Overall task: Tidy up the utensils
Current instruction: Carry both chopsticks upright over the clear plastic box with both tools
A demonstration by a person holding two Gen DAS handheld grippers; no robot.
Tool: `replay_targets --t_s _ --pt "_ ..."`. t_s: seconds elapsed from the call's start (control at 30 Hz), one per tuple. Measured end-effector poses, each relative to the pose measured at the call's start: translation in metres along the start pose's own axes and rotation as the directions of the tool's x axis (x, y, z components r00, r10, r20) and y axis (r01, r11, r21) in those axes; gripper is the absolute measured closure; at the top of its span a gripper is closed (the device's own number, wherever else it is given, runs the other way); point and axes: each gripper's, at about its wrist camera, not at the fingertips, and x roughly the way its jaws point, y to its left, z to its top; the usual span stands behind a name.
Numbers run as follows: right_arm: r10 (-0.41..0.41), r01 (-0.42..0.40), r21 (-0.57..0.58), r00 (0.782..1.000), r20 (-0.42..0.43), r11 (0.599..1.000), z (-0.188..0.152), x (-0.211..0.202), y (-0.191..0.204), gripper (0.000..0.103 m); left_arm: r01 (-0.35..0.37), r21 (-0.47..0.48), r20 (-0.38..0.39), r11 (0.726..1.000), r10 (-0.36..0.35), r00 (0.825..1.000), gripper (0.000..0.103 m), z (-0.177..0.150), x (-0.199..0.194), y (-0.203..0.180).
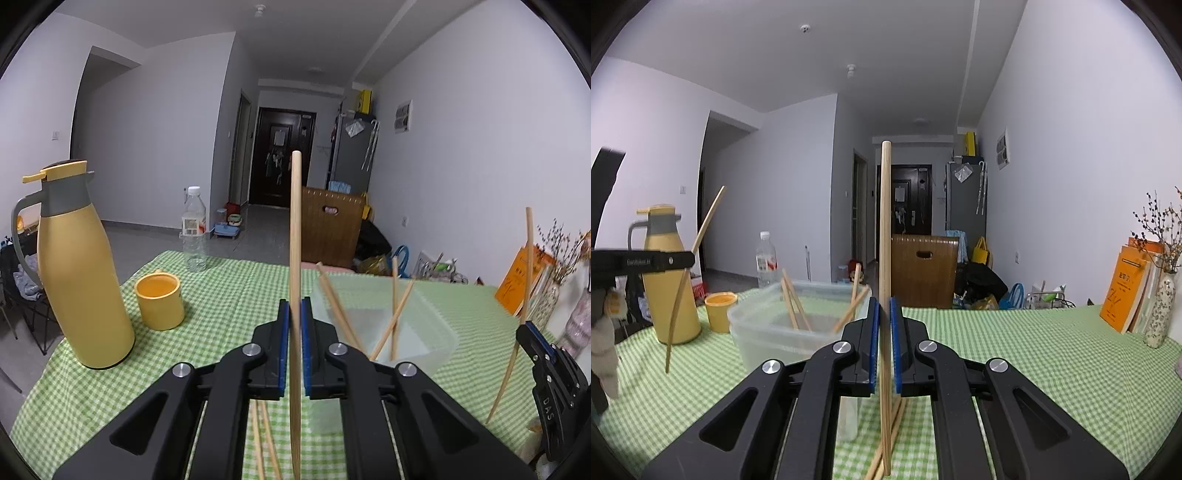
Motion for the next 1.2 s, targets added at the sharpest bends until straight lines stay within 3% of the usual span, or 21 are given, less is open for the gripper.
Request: replay_targets --t_s 0.77,1.2 --pt "0.109 -0.112 0.062 0.993 0.054 0.992 0.062 0.049 -0.001 0.096 0.122 -0.044 0.133 0.992 -0.115 0.984 0.099 0.049 -0.001 -0.027" --pt "0.179 -0.179 0.092 0.984 0.01 0.979 0.058 0.106 0.014 0.096 0.159 -0.13 0.163 0.979 -0.137 0.977 0.099 0.057 0.046 -0.023"
